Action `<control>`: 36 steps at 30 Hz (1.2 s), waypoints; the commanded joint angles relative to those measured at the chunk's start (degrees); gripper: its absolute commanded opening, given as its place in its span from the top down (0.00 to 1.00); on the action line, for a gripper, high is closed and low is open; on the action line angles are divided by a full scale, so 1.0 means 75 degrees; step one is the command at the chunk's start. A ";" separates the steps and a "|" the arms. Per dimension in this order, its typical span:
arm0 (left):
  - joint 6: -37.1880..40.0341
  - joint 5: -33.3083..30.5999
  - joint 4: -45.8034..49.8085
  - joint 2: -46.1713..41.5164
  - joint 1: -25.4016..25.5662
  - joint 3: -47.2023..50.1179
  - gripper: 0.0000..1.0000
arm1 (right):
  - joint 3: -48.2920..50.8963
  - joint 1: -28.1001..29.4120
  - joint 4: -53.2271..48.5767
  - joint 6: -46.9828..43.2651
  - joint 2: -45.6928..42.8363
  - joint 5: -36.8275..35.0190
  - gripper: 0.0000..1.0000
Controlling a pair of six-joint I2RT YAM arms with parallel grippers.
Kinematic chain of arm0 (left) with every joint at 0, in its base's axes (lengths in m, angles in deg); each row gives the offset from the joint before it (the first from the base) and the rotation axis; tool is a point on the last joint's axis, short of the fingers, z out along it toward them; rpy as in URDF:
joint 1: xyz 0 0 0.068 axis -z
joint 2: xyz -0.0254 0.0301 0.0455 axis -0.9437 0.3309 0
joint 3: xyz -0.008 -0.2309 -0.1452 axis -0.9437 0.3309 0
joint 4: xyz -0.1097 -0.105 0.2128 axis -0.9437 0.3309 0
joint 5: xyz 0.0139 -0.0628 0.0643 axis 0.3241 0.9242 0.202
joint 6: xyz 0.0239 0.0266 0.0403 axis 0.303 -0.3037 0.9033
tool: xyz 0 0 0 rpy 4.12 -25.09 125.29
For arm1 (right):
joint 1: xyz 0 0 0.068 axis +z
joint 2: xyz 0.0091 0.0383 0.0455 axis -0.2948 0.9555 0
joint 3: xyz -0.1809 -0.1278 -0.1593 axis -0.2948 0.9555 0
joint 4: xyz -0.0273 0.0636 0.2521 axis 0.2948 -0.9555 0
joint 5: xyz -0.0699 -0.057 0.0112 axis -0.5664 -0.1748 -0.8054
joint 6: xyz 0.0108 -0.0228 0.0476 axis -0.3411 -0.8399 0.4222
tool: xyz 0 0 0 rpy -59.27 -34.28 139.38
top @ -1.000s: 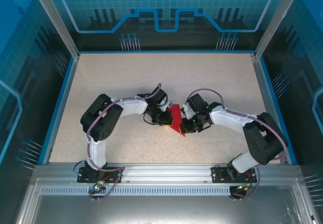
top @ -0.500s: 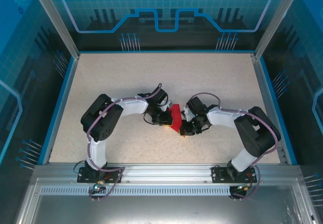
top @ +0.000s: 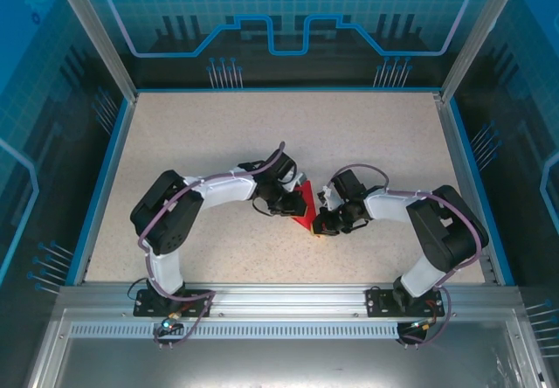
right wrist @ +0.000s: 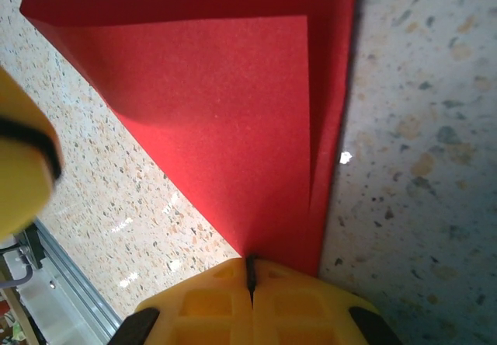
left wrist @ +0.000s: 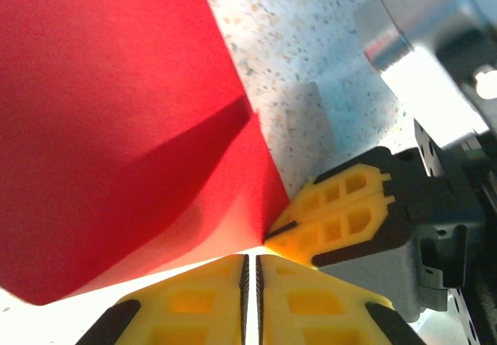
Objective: Fold a paper plane with a square sheet of paper (fold left side to right side)
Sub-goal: Third fold the triangle at the center of the table.
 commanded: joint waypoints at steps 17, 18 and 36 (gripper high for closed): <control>0.0073 -0.0184 -0.0265 0.0844 0.0394 -0.0139 0.89 | 0.0357 -0.0115 -0.0708 -0.0163 0.0447 -0.1179 1.00; 0.0151 -0.0272 -0.0243 0.0876 0.0391 -0.0139 0.89 | 0.0335 -0.0114 -0.0766 -0.0181 0.0448 -0.1211 1.00; 0.1126 -0.1490 0.0793 0.0838 -0.0239 -0.0269 0.91 | 0.0357 -0.0149 -0.1115 -0.0264 0.0296 -0.1434 1.00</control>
